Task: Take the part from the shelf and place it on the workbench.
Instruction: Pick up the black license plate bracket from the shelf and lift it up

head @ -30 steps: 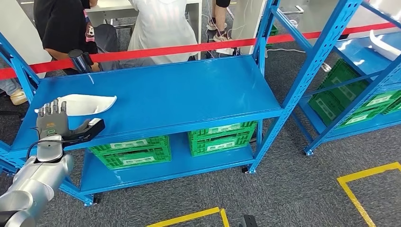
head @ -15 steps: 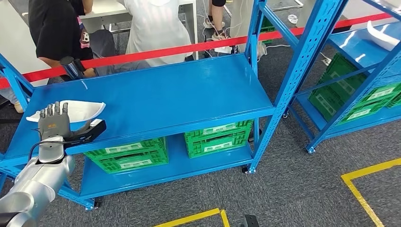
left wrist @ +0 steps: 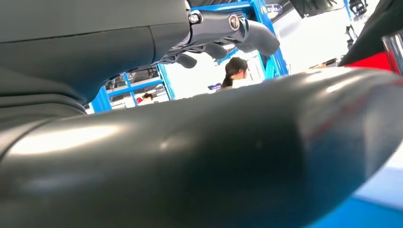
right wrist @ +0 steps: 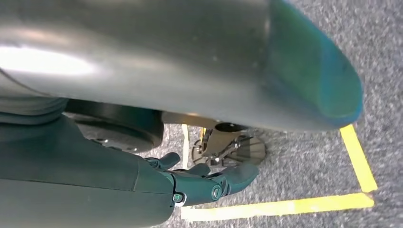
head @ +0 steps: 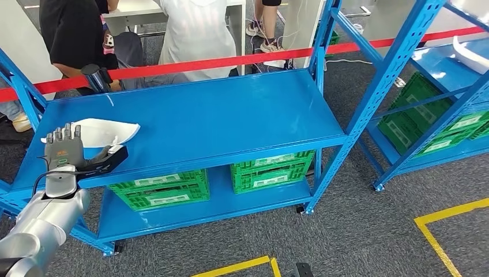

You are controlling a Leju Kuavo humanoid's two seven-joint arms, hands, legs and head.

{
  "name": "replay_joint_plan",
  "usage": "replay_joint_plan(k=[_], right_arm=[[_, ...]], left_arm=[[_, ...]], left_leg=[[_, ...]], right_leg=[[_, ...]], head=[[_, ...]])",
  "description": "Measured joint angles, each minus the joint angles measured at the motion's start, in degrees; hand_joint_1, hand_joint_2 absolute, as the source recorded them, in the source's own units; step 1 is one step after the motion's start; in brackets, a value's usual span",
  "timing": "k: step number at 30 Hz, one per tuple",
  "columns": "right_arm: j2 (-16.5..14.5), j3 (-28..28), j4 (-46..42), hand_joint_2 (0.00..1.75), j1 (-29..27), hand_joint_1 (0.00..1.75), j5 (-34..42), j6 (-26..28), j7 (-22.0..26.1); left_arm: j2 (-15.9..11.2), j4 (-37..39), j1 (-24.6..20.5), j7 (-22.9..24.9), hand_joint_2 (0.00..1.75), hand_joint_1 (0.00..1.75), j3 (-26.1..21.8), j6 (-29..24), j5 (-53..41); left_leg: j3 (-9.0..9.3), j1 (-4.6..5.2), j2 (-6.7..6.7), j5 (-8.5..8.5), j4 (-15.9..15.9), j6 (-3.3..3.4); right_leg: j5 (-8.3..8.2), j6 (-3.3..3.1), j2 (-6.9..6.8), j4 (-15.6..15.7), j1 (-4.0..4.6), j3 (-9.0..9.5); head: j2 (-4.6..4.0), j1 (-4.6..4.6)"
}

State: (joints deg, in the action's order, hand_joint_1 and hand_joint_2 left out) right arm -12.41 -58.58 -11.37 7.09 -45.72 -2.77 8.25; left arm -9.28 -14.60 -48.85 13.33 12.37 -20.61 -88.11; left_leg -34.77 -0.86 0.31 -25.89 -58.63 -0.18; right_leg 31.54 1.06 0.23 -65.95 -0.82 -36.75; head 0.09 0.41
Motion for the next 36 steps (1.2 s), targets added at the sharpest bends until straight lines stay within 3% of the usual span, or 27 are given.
replay_joint_plan(k=[2,3,4,5,7,9,12,20,26,30,36], right_arm=[[0.0,0.0,0.0,0.00,0.0,0.00,0.0,0.0,0.0],[0.0,0.0,0.0,0.00,-0.1,0.00,0.0,-0.1,0.0],[0.0,0.0,0.0,0.00,-0.1,0.00,0.0,-0.1,0.0],[0.0,0.0,0.0,0.00,-0.1,0.00,0.0,-0.1,0.0],[0.1,0.0,0.0,0.00,0.1,0.00,0.0,-0.1,0.1],[0.1,0.0,0.0,0.00,0.2,0.00,-0.1,-0.1,0.2],[0.0,0.0,0.0,0.00,0.1,0.00,-0.2,-0.1,0.2],[0.0,0.0,0.0,0.00,-0.1,0.00,-0.1,0.1,0.3],[0.0,-0.2,0.0,0.00,-0.2,0.00,0.0,0.1,0.3],[0.0,-0.2,0.0,0.00,-0.2,0.00,0.0,0.1,0.3],[0.0,-0.2,0.0,0.00,0.1,0.00,-0.2,0.0,0.5]], left_arm=[[0.1,0.0,-0.1,0.0,0.00,0.00,0.0,-0.1,0.0],[0.2,0.0,0.0,0.0,0.00,0.00,0.0,-0.1,0.0],[0.2,0.0,0.0,0.0,0.00,0.00,0.0,-0.1,0.0],[0.3,0.0,0.0,0.1,0.00,0.00,0.0,-0.1,0.0],[0.5,0.0,-0.1,0.4,0.00,0.00,0.0,-0.3,0.0],[0.5,0.0,0.0,0.6,0.00,0.00,0.0,-0.7,0.0],[0.5,0.0,0.1,0.7,0.00,0.00,0.3,-1.6,0.0],[0.5,0.2,0.3,0.4,0.00,0.00,3.9,-2.7,0.0],[0.8,0.2,0.5,-2.2,0.00,0.00,5.6,-3.3,0.0],[1.2,0.2,0.6,-4.0,1.75,0.00,6.7,-3.7,0.0],[2.6,0.2,0.6,-7.4,1.75,0.00,11.6,-5.0,0.0]], left_leg=[[0.05,0.22,-0.05,-0.16,-0.1,0.33],[0.09,0.33,-0.03,-0.24,-0.1,0.42],[0.16,0.43,0.02,-0.33,-0.2,0.47],[0.31,0.52,0.08,-0.44,-0.3,0.46],[0.66,0.75,0.16,-0.75,-0.4,0.23],[0.79,1.04,0.16,-1.09,-0.5,-0.12],[0.92,1.13,0.05,-1.28,-0.4,-0.25],[1.36,1.06,-0.02,-1.04,0.4,-0.96],[1.38,1.06,-0.02,-1.04,0.4,-1.05],[1.38,1.06,-0.02,-1.04,0.4,-1.04],[1.37,1.09,0.04,-1.06,0.3,-1.01]], right_leg=[[2.94,0.03,0.00,-7.7,0.04,-4.19],[3.19,-0.06,0.00,-9.8,0.05,-5.53],[2.39,-0.22,0.00,-9.8,0.10,-5.89],[0.51,-0.51,0.00,-7.5,0.19,-5.04],[-3.60,-1.36,-0.02,0.5,0.57,-1.44],[-5.28,-1.75,-0.08,5.7,0.81,0.86],[-5.25,-1.49,0.03,6.4,0.82,1.08],[-5.02,-2.06,0.13,6.4,0.90,1.10],[-5.02,-2.12,0.13,6.4,0.90,1.13],[-5.03,-2.11,0.12,6.4,0.82,1.17],[-5.04,-2.08,0.04,6.4,0.72,1.24]], head=[[0.00,-0.07],[0.00,-0.07],[0.00,-0.08],[0.00,-0.10],[0.00,-0.14],[0.00,-0.12],[0.00,-0.11],[0.00,-0.12],[0.00,-0.12],[0.00,-0.12],[0.00,-0.13]])
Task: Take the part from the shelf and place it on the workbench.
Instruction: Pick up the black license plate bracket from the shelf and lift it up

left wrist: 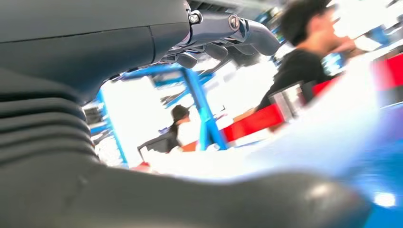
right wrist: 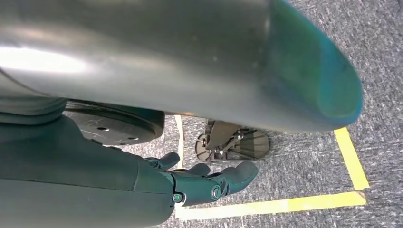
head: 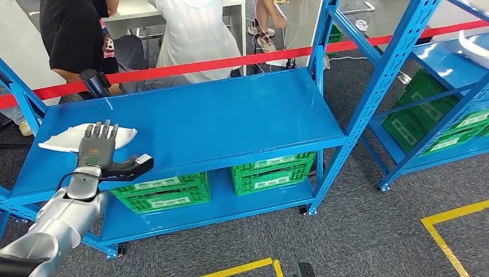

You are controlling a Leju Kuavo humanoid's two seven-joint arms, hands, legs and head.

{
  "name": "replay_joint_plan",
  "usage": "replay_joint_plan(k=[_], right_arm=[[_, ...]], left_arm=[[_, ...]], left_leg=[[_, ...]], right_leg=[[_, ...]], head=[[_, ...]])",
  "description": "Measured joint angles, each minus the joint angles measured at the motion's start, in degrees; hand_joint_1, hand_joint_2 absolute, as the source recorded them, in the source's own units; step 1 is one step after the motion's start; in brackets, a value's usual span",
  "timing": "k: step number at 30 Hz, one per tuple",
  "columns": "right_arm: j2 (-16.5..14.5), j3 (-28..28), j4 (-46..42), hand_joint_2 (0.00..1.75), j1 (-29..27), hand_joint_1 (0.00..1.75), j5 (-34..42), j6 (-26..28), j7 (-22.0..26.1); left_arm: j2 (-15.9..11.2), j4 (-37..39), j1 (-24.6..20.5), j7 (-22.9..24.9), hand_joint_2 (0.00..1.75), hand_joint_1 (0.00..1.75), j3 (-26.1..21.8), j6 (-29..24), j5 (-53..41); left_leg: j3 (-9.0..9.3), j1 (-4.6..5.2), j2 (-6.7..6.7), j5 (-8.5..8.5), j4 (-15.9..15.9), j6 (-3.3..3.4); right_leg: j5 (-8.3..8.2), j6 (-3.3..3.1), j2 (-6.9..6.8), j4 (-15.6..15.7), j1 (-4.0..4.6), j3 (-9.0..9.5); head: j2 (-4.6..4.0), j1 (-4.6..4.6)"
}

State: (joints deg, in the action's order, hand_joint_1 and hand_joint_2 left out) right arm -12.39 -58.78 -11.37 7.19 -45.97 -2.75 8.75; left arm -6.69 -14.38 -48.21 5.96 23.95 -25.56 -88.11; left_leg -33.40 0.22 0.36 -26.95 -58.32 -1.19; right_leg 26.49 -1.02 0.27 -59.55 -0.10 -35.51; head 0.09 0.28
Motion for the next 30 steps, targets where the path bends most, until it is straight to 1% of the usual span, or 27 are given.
replay_joint_plan(k=[5,10,20,30], right_arm=[[0.0,-0.2,0.0,0.00,0.2,0.00,0.3,0.0,0.7],[-0.1,-0.3,0.0,0.00,0.2,0.00,0.6,0.1,1.0],[-0.1,-0.7,0.0,0.00,0.1,0.00,0.6,0.2,1.8],[-0.3,-1.1,0.0,0.00,-0.3,0.00,0.3,0.4,3.2]], left_arm=[[1.6,0.0,-0.1,-0.5,1.75,0.00,5.2,-1.4,0.0],[2.9,0.0,-0.8,-0.6,1.75,0.00,7.5,-1.9,0.0],[5.0,-0.1,-2.0,-1.6,1.75,0.00,8.1,-3.3,0.0],[5.3,0.0,-2.1,-0.5,1.75,0.00,8.1,-1.1,0.2]], left_leg=[[0.01,0.04,-0.01,-0.01,0.0,0.02],[0.01,0.11,-0.01,-0.01,0.0,0.02],[0.02,0.11,-0.02,-0.01,0.0,0.02],[0.01,0.11,-0.02,-0.01,0.0,0.02]], right_leg=[[-0.02,0.04,0.00,0.0,-0.03,0.01],[-0.03,0.04,0.00,0.0,-0.02,0.01],[-0.03,0.04,0.00,0.0,0.00,0.01],[-0.02,0.04,0.01,0.0,-0.01,0.01]], head=[[0.00,0.00],[0.00,0.01],[0.00,0.01],[0.00,0.01]])
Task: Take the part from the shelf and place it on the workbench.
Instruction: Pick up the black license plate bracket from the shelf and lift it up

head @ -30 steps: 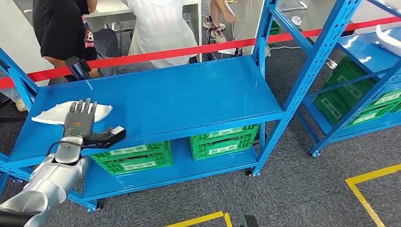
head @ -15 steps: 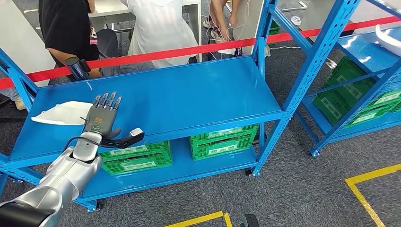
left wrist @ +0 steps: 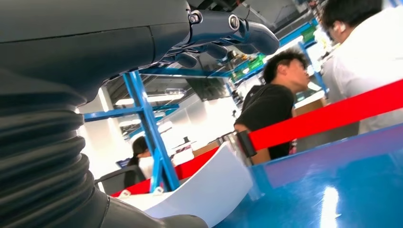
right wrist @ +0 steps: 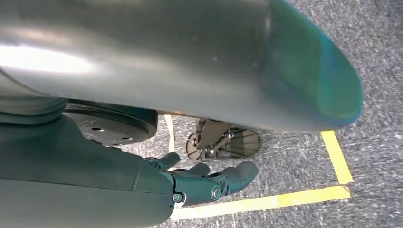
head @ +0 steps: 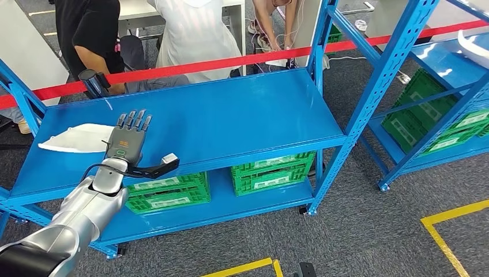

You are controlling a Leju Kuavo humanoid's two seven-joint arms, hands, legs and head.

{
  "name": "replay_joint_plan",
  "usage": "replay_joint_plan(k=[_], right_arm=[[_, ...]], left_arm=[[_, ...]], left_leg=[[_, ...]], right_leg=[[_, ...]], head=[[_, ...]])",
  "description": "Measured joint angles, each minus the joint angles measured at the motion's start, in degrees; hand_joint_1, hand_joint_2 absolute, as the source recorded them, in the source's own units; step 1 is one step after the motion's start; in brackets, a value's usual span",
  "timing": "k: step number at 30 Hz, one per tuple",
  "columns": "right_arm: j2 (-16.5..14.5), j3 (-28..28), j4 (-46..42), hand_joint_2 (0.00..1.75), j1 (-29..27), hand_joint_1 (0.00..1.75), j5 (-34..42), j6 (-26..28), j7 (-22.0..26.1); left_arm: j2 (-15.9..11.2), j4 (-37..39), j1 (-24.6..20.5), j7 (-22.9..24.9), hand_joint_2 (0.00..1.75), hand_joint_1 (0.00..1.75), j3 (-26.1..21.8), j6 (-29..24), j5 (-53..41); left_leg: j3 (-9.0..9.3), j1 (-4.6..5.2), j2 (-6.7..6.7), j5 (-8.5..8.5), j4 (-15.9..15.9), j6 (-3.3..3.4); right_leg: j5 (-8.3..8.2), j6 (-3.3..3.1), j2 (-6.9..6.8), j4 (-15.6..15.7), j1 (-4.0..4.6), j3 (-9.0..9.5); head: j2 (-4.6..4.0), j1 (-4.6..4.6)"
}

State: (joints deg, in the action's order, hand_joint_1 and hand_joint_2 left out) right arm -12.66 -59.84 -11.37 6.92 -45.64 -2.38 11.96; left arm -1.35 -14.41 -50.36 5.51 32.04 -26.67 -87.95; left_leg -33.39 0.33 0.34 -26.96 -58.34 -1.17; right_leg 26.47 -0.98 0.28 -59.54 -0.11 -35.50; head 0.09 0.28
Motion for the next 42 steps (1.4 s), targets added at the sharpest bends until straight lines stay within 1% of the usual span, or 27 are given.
replay_joint_plan(k=[7,13,18,24,36,38,40,42], right_arm=[[0.0,-0.3,0.0,0.00,0.0,0.00,0.2,0.0,1.4],[0.1,-0.5,0.0,0.00,0.0,0.00,0.5,0.3,2.2],[0.1,-0.5,0.0,0.00,0.0,0.00,0.2,0.3,2.8],[0.1,-0.5,0.0,0.00,-0.1,0.00,-0.5,0.1,2.9],[0.1,-0.5,0.0,0.00,-0.1,0.00,-1.3,0.2,4.2],[0.1,-0.5,0.0,0.00,-0.1,0.00,-1.3,0.5,4.9],[0.1,-0.5,0.0,0.00,0.0,0.00,-1.3,0.9,5.8],[0.1,-0.5,0.0,0.00,0.2,0.00,-1.3,1.2,6.7]], left_arm=[[-0.7,0.2,0.0,2.4,1.75,0.00,0.0,3.8,0.3],[-2.0,0.4,0.1,4.2,1.75,0.00,-0.9,6.1,2.4],[-3.1,0.6,0.3,5.3,1.75,0.00,-2.9,6.2,4.2],[-4.2,0.7,0.8,5.5,1.75,0.00,-4.9,5.5,5.1],[-5.5,0.8,1.8,5.4,1.75,0.00,-6.4,5.5,5.0],[-5.6,0.8,1.8,5.4,1.75,0.17,-6.4,6.2,4.8],[-5.7,0.8,1.9,5.3,1.75,1.04,-6.4,7.2,4.6],[-5.8,0.8,2.0,5.1,1.75,1.75,-6.4,8.1,4.4]], left_leg=[[0.00,0.00,0.00,0.00,0.0,0.00],[0.00,0.00,0.00,0.00,0.0,0.00],[-0.01,0.00,0.00,0.00,0.0,0.00],[-0.01,0.00,0.00,0.00,0.0,0.00],[-0.02,0.00,0.00,0.00,0.0,0.00],[-0.02,0.00,0.00,0.00,0.0,0.00],[-0.02,0.00,0.00,0.00,0.0,0.00],[-0.01,0.00,0.00,0.00,0.0,0.00]], right_leg=[[0.00,0.00,0.00,0.0,0.00,0.00],[0.00,0.00,0.00,0.0,0.01,0.00],[0.00,0.00,0.00,0.0,0.01,0.00],[0.00,0.00,0.00,0.0,0.01,0.01],[0.00,0.00,-0.01,0.0,0.01,0.01],[0.00,0.00,-0.01,0.0,0.01,0.01],[0.00,0.00,-0.01,0.0,0.01,0.01],[0.00,0.00,-0.01,0.0,0.01,0.01]], head=[[0.00,0.00],[0.00,-0.01],[0.00,0.00],[0.00,0.00],[0.00,0.00],[0.00,0.00],[0.00,0.00],[0.00,0.00]])
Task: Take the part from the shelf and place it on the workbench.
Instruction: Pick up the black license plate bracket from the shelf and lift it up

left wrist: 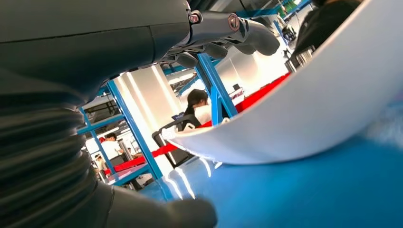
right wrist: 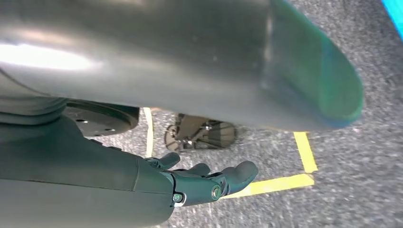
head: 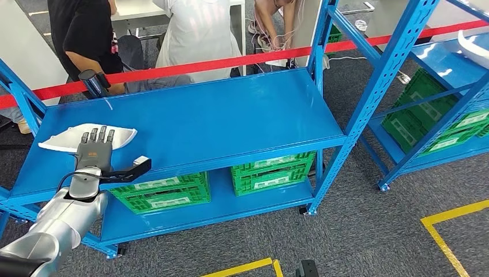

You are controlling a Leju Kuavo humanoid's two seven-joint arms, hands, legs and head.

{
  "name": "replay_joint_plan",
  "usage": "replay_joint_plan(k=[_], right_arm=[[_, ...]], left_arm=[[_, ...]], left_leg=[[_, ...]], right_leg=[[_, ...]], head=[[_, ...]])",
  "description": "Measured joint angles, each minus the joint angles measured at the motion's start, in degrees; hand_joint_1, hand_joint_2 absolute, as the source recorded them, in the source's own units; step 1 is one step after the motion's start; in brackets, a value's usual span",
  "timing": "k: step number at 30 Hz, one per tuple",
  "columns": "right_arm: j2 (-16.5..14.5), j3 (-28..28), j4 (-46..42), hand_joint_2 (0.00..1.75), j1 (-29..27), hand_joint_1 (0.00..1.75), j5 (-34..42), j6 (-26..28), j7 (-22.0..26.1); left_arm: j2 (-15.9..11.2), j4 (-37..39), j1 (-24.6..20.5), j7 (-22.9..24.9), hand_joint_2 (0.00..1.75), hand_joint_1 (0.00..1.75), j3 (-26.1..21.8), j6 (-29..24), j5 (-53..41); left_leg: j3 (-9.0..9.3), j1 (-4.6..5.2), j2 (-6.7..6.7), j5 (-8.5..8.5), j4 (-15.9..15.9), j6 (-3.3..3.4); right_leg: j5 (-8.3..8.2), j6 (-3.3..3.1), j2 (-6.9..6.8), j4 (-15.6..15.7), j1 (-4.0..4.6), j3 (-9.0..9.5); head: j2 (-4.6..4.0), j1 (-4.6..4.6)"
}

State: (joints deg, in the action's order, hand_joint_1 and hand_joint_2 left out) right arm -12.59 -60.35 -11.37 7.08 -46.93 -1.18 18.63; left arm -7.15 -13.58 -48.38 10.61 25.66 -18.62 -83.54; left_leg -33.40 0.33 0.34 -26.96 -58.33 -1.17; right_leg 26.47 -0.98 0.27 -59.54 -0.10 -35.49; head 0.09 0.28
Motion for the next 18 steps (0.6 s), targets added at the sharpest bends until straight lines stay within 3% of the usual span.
replay_joint_plan(k=[9,18], right_arm=[[0.0,0.0,0.0,0.00,0.6,0.00,0.2,2.0,6.2],[0.0,1.2,-0.1,0.00,2.8,0.00,0.1,0.6,16.1]], left_arm=[[-0.3,0.0,0.2,-0.5,1.75,1.75,0.0,1.8,-1.6],[-0.6,0.0,0.3,-0.7,1.75,1.75,0.0,0.0,-3.1]], left_leg=[[0.00,0.00,0.00,0.00,0.0,0.00],[0.06,0.00,-0.01,0.00,0.0,0.00]], right_leg=[[0.00,0.00,0.00,0.0,0.00,0.00],[0.00,0.00,0.04,0.0,0.00,0.06]], head=[[0.00,-0.01],[0.00,-0.01]])
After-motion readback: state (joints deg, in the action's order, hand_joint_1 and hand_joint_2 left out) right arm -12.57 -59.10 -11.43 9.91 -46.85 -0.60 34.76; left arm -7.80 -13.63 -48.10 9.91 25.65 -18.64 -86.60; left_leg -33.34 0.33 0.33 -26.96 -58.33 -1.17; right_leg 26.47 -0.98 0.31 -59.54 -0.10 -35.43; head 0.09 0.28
